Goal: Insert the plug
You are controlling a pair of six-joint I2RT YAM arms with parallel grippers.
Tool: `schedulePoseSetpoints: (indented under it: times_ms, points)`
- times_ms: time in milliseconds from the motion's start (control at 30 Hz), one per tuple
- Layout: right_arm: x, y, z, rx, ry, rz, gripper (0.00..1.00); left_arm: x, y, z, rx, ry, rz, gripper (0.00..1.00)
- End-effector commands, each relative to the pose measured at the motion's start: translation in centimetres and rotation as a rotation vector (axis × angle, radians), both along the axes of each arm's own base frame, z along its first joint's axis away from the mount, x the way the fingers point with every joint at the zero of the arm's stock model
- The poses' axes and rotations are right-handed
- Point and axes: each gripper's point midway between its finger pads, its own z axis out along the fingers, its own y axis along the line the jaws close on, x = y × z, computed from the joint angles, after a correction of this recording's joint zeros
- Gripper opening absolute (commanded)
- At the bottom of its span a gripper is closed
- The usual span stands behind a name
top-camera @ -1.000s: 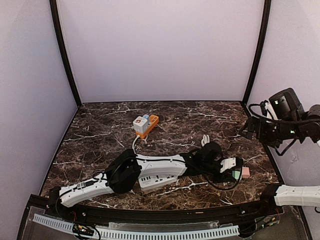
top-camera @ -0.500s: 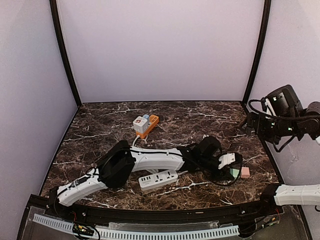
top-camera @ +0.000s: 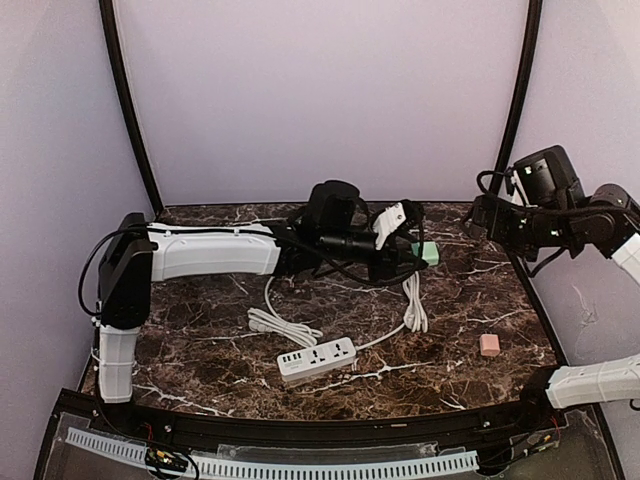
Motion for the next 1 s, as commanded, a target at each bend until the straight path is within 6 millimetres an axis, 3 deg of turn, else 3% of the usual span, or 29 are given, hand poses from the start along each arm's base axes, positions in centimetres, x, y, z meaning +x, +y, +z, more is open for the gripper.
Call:
schedulePoseSetpoints:
  times_ms: [0, 267, 433, 533, 767, 967]
  points:
    - [2.3, 1.1, 2.2, 0.044, -0.092, -0.019, 0.99, 0.0, 2.7, 1.2, -0.006, -0.020, -0.011, 0.01]
    - [4.6, 5.6, 2.6, 0.142, -0.063, 0.069, 0.99, 1.4, 7.1, 4.9, -0.084, 0.013, 0.042, 0.01]
    - [4.7, 11.5, 2.8, 0.252, -0.012, 0.330, 0.99, 2.5, 9.0, 6.0, -0.119, 0.036, 0.071, 0.01]
    - [4.7, 14.0, 3.5, 0.320, 0.000, 0.451, 0.99, 2.8, 9.5, 6.7, -0.131, 0.033, 0.071, 0.01]
    - [4.6, 15.2, 4.7, 0.485, 0.066, 0.588, 0.99, 2.1, 10.3, 6.8, -0.098, 0.010, 0.051, 0.01]
    - [2.7, 16.0, 5.6, 0.596, 0.142, 0.721, 0.99, 1.1, 10.5, 7.6, -0.109, 0.007, 0.004, 0.01]
